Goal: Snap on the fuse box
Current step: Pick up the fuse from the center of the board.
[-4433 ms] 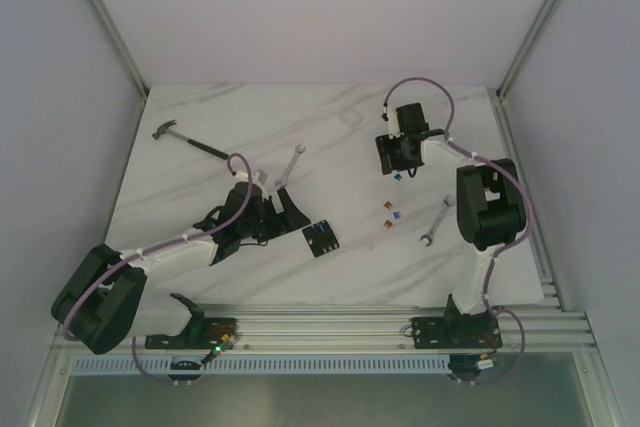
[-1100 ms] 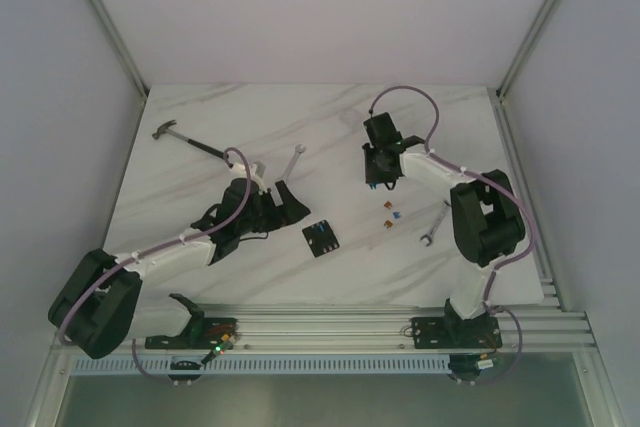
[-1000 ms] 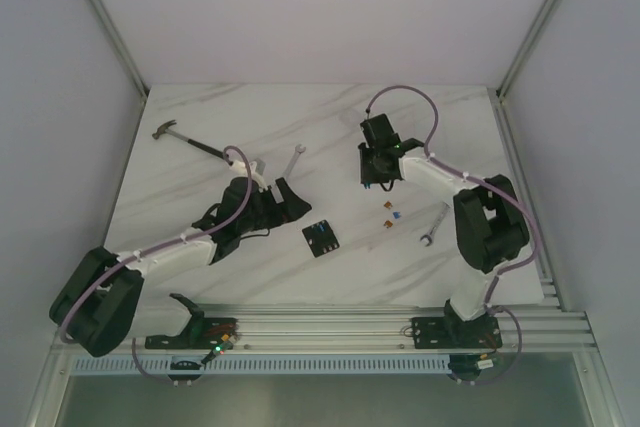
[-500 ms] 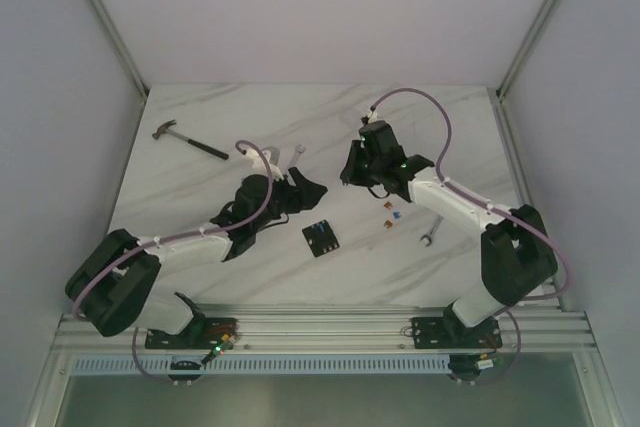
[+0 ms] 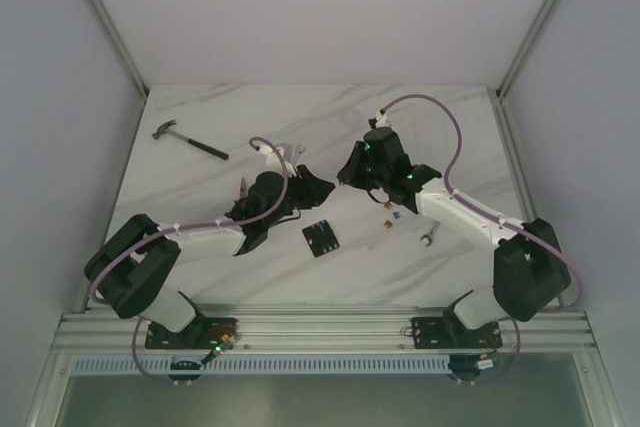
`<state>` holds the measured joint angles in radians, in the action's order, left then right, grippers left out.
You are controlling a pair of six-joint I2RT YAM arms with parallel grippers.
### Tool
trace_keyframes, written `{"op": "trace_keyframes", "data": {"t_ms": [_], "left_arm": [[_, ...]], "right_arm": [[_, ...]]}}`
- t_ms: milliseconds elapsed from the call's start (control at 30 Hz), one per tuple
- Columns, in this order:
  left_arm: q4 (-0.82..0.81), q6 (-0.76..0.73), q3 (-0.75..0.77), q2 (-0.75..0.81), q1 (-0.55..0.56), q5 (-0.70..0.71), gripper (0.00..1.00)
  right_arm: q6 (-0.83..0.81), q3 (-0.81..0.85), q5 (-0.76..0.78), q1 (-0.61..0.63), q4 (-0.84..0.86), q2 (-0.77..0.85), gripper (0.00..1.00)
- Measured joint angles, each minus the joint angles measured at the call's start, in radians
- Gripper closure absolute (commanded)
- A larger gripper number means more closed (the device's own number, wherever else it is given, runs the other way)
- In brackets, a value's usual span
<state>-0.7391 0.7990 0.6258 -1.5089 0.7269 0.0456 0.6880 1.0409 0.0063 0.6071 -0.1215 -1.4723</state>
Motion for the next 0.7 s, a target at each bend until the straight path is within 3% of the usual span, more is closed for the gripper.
{"op": "trace_keyframes", "data": {"t_ms": [700], "left_arm": [[-0.054,0.032,0.041,-0.058,0.014,-0.035,0.68]], "right_arm": [[0.039,-0.042,0.018,0.021,0.027,0.038,0.78]]}}
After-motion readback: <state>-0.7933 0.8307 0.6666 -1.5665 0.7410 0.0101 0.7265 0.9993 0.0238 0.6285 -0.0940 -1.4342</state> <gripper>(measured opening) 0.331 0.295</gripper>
